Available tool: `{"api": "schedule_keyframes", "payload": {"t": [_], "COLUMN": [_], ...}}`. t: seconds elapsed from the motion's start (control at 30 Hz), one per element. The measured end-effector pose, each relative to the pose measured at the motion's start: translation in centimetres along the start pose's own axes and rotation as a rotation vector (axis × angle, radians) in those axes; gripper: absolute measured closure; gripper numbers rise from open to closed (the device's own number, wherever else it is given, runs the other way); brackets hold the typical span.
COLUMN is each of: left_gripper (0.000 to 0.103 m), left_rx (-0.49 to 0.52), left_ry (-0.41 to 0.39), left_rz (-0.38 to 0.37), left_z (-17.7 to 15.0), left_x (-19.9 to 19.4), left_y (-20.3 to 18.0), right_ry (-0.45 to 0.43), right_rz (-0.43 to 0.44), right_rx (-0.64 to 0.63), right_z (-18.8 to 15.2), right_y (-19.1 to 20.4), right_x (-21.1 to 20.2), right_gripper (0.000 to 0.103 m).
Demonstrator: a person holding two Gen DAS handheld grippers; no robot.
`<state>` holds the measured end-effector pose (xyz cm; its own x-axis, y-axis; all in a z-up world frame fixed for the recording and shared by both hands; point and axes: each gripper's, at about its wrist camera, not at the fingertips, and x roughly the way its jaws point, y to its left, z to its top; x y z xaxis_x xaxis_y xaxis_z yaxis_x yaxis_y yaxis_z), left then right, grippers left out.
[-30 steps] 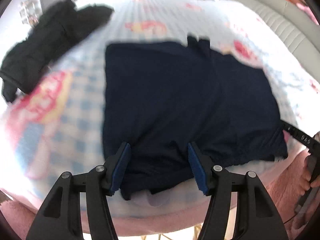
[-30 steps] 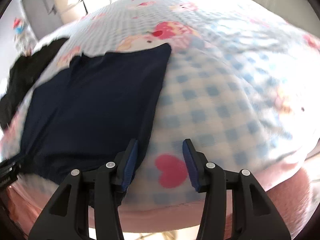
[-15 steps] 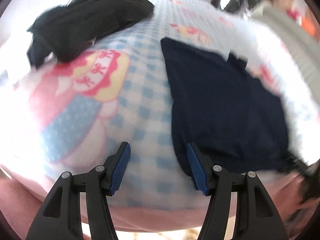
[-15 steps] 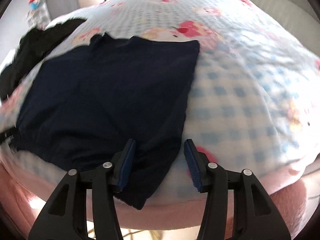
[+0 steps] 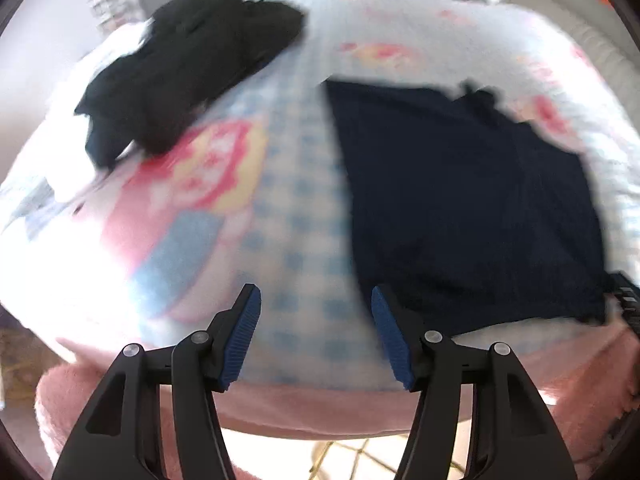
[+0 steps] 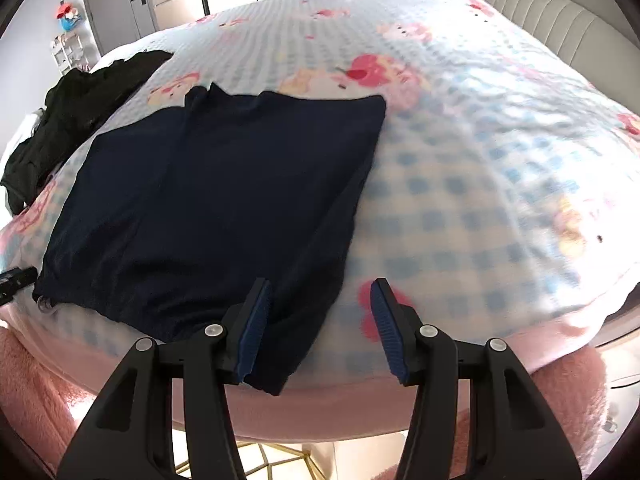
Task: Fold clothes
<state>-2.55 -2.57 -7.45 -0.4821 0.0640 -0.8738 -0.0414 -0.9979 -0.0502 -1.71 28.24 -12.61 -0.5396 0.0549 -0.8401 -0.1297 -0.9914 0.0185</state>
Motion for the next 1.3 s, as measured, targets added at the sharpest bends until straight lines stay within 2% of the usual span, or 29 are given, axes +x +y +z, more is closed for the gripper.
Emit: {"api": "schedule_keyframes", "payload": {"t": [0.17, 0.33, 0.37, 0.47, 0.57, 0.7, 0.77, 0.87, 0.93, 1.0, 1.17, 1.3], "left_gripper": [0.043, 0.043, 0.043, 0.043, 0.043, 0.043, 0.043, 0.043, 0.043, 0.043, 0.043, 0.043], "left_rx": [0.076, 0.187, 0.194, 0.228, 0.271, 0.286, 0.321, 0.347, 0.337, 0.326, 0.266, 0.226], "left_ry": [0.005, 0.031, 0.051, 0.127, 0.119, 0.038, 0.022, 0.094, 0.110, 0.129, 0.126, 0.101], "left_rz": [-0.178, -0.251, -0.248, -0.177, -0.129, -0.179, -0.184, -0.151, -0.171, -0.195, -0.280, -0.274], "left_z": [1.8, 3.5, 3.6, 3.1, 2.6, 2.3, 2.0, 1.4, 1.3, 1.7, 5.7, 9.1], "left_x": [1.3, 3.0, 3.7, 6.0, 5.7, 3.9, 3.9, 5.6, 5.7, 5.4, 4.9, 5.5], "left_y": [-3.9, -8.8, -9.4, -10.8, -11.7, -13.2, -14.6, -15.7, -15.5, -15.2, -14.5, -14.5], "right_ry": [0.023, -0.015, 0.002, 0.063, 0.051, -0.008, -0.020, 0.023, 0.075, 0.072, -0.001, -0.021], "right_rz": [0.033, 0.023, 0.010, -0.016, 0.012, 0.072, 0.123, 0.111, 0.080, 0.099, 0.142, 0.150], "right_rx": [0.008, -0.030, -0.040, -0.022, 0.013, 0.009, -0.003, -0.042, -0.043, -0.015, -0.017, -0.041], "right_z": [0.4, 1.4, 1.4, 1.1, 0.6, 1.3, 1.5, 0.1, -0.7, -0.9, 2.8, 6.9], "right_y": [0.1, 0.3, 0.2, -0.4, -1.7, -1.3, -0.4, 1.3, 1.3, 0.5, -0.3, 0.3], "right_x": [0.6, -0.1, 0.4, 2.0, 1.5, 0.1, -0.3, 0.4, 1.5, 1.2, -1.0, 0.3], "right_gripper": [0.050, 0.050, 0.050, 0.050, 0.050, 0.050, 0.046, 0.046, 0.046, 0.045, 0.044, 0.045]}}
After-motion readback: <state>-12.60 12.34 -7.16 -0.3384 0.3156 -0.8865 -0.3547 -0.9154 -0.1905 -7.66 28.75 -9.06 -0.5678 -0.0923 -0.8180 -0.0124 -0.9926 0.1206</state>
